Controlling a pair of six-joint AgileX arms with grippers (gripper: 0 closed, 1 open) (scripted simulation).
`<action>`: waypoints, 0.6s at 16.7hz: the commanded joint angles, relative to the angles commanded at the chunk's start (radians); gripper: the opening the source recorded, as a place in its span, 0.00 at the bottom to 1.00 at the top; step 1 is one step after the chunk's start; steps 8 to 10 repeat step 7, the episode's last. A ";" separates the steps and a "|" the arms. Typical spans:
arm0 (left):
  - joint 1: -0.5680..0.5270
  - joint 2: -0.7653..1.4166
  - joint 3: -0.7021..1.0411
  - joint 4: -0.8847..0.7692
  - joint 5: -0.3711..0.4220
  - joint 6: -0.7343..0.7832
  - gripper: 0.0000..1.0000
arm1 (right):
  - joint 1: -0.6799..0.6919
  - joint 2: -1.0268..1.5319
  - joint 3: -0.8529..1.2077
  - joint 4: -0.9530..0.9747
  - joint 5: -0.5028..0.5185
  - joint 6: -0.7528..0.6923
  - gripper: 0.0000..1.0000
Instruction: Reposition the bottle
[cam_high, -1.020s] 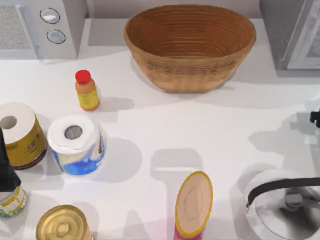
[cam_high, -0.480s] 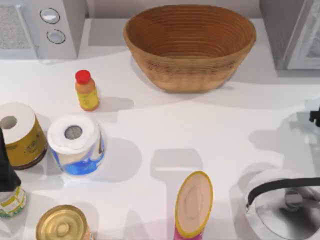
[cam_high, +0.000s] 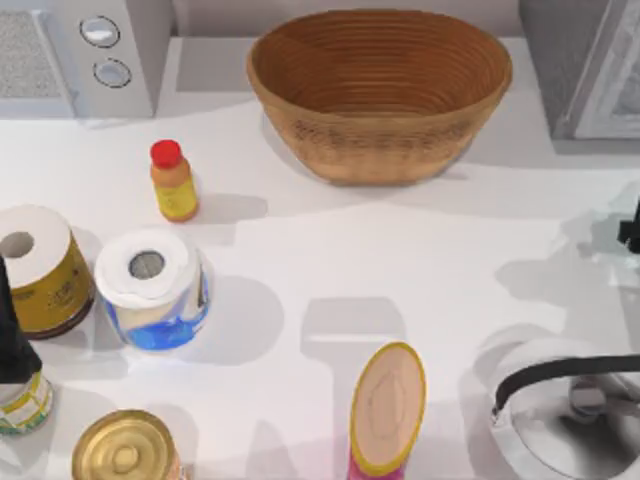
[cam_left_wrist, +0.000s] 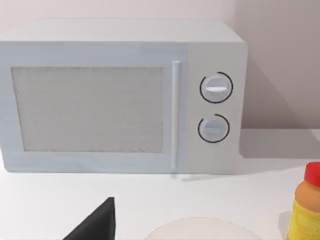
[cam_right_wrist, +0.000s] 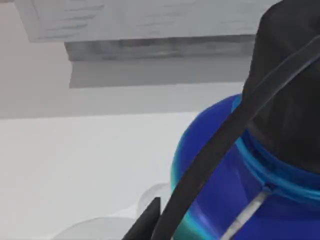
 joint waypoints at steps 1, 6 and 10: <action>0.000 0.000 0.000 0.000 0.000 0.000 1.00 | 0.000 0.000 0.000 0.000 0.000 0.000 0.98; 0.000 0.000 0.000 0.000 0.000 0.000 1.00 | 0.000 0.000 0.000 0.000 0.000 0.000 1.00; 0.000 0.000 0.000 0.000 0.000 0.000 1.00 | 0.000 0.000 0.000 0.000 0.000 0.000 1.00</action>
